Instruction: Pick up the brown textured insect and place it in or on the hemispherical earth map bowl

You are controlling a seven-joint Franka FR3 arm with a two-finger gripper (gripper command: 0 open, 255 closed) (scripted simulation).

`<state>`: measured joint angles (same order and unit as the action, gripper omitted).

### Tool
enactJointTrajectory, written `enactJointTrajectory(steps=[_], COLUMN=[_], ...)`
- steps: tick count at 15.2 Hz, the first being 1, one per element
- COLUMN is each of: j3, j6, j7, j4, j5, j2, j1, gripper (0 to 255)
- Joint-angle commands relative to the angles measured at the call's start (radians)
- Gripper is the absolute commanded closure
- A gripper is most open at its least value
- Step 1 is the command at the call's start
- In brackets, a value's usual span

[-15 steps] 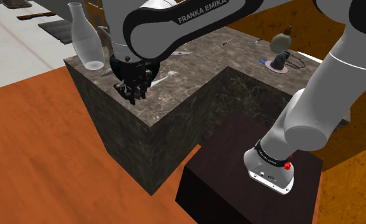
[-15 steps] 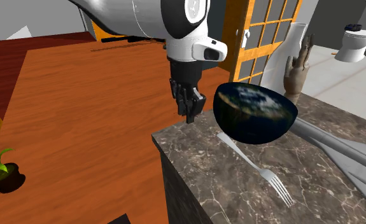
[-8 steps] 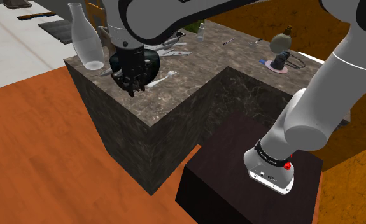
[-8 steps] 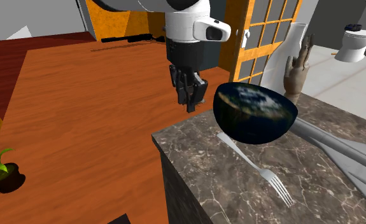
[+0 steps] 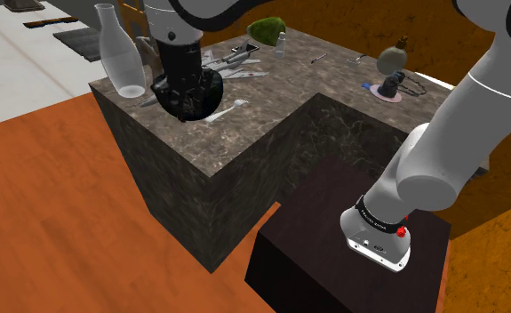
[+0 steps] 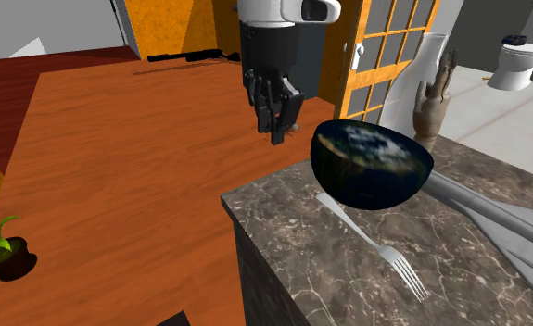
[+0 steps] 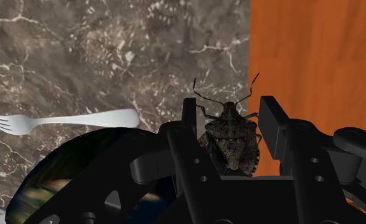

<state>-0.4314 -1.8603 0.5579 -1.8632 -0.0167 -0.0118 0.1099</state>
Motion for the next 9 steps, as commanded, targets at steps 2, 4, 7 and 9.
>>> enactJointTrajectory(steps=[2, 4, 7, 9], j3=[0.001, 0.001, 0.001, 0.0], j6=[0.041, 0.068, 0.108, 0.135], j7=[-0.002, -0.003, -0.003, -0.003], j4=[0.041, 0.066, 0.106, 0.135], j5=[0.0, 0.001, 0.001, 0.001], j2=[0.0, 0.001, 0.001, 0.0], j1=[-0.001, -0.001, -0.001, 0.0], gripper=[255, 255, 255, 255])
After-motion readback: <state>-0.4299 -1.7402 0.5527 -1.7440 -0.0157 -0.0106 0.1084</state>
